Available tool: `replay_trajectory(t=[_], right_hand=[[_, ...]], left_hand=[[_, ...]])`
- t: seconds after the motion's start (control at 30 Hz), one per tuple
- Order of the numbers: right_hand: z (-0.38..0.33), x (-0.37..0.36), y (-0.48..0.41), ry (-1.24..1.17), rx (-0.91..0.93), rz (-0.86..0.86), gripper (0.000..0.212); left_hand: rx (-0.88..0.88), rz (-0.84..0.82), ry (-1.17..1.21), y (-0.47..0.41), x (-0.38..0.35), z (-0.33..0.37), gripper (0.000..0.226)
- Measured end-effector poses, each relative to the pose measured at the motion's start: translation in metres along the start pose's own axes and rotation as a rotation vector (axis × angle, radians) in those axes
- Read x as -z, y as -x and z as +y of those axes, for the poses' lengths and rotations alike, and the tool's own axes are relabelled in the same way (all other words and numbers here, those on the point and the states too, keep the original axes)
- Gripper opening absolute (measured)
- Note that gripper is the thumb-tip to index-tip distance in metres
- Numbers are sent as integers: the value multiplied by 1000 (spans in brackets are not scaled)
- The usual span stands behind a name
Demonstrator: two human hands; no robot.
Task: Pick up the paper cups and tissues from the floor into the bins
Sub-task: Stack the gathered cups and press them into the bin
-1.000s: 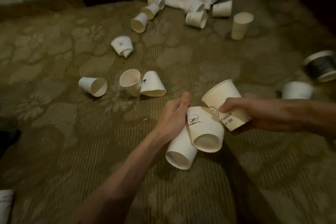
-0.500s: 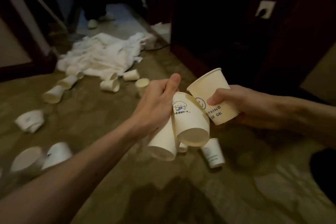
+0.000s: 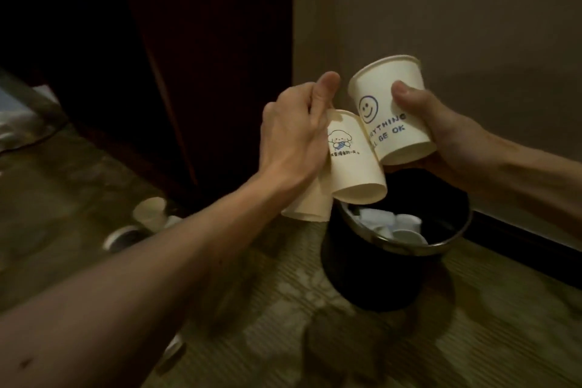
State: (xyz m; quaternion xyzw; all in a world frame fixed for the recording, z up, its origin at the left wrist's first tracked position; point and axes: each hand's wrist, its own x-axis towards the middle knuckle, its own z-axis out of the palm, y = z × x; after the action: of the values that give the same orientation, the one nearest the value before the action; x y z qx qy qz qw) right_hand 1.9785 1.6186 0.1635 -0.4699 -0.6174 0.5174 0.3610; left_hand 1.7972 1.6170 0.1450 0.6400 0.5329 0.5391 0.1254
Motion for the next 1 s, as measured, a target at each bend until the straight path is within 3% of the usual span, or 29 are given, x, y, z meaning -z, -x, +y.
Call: replay_trajectory(t=[0.17, 0.4, 0.63, 0.87, 1.0], right_hand=[[49, 65, 2, 128, -37, 230, 83], [112, 87, -10, 726, -211, 290, 80], [133, 80, -11, 1055, -88, 230, 85], [128, 82, -4, 1233, -83, 148, 108], [116, 54, 6, 1099, 260, 357, 66]], left_hand=[[-32, -153, -31, -7, -96, 4, 53], [157, -322, -76, 8, -160, -30, 65], [259, -563, -213, 14, -153, -54, 71], [182, -742, -375, 1, -120, -43, 58], [26, -694, -429, -11, -84, -32, 38]])
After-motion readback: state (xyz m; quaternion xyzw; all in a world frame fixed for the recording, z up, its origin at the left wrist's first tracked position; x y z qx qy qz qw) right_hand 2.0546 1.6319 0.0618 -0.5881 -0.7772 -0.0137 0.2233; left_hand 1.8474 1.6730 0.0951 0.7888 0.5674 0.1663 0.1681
